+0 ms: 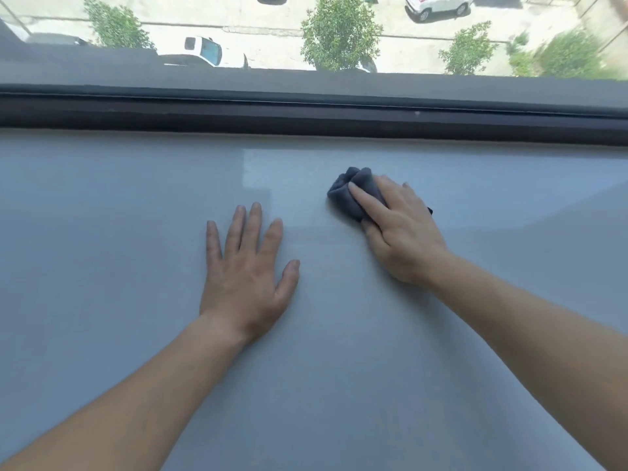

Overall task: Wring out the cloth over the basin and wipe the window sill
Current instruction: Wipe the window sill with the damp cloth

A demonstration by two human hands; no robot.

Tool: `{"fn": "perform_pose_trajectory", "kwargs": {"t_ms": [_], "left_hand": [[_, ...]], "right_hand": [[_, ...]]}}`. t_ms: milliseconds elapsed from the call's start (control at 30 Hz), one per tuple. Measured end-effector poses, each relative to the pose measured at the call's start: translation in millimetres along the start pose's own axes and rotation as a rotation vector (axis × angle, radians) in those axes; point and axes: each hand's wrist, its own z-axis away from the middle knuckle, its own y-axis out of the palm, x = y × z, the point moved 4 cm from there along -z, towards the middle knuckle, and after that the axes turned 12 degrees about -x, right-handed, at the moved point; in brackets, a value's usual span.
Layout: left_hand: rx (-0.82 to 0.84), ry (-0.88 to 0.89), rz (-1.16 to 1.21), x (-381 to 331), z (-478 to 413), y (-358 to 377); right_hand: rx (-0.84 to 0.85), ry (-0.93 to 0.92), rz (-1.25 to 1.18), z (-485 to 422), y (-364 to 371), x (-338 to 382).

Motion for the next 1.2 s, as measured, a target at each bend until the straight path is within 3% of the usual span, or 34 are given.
{"fn": "perform_pose_trajectory", "kwargs": {"t_ms": [67, 200, 400, 567, 700, 800, 933, 1000, 1200], "left_hand": [[-0.022, 0.007, 0.066, -3, 4, -5], [-0.085, -0.035, 0.163, -24, 32, -16], [0.004, -0.008, 0.023, -41, 68, 3], [0.007, -0.023, -0.012, -39, 66, 3], [0.01, -0.023, -0.015, -37, 64, 2], [0.022, -0.034, -0.013, -35, 64, 2], [0.037, -0.041, -0.005, -33, 61, 1], [0.034, -0.048, -0.003, -32, 62, 1], [-0.004, -0.036, 0.06, -39, 67, 4]], "right_hand": [[-0.016, 0.002, 0.008, -9, -3, -21], [-0.11, 0.265, 0.036, -20, -5, -28], [0.117, -0.194, -0.057, 69, -12, 15], [-0.033, 0.216, -0.014, 52, -19, -14], [0.064, -0.084, -0.087, 131, -21, 35], [0.147, -0.242, -0.099, 150, -27, 27], [0.015, 0.107, -0.069, 114, -26, 3], [-0.039, 0.171, -0.072, 128, -24, 21], [0.098, -0.199, -0.138, 232, -33, 67]]}}
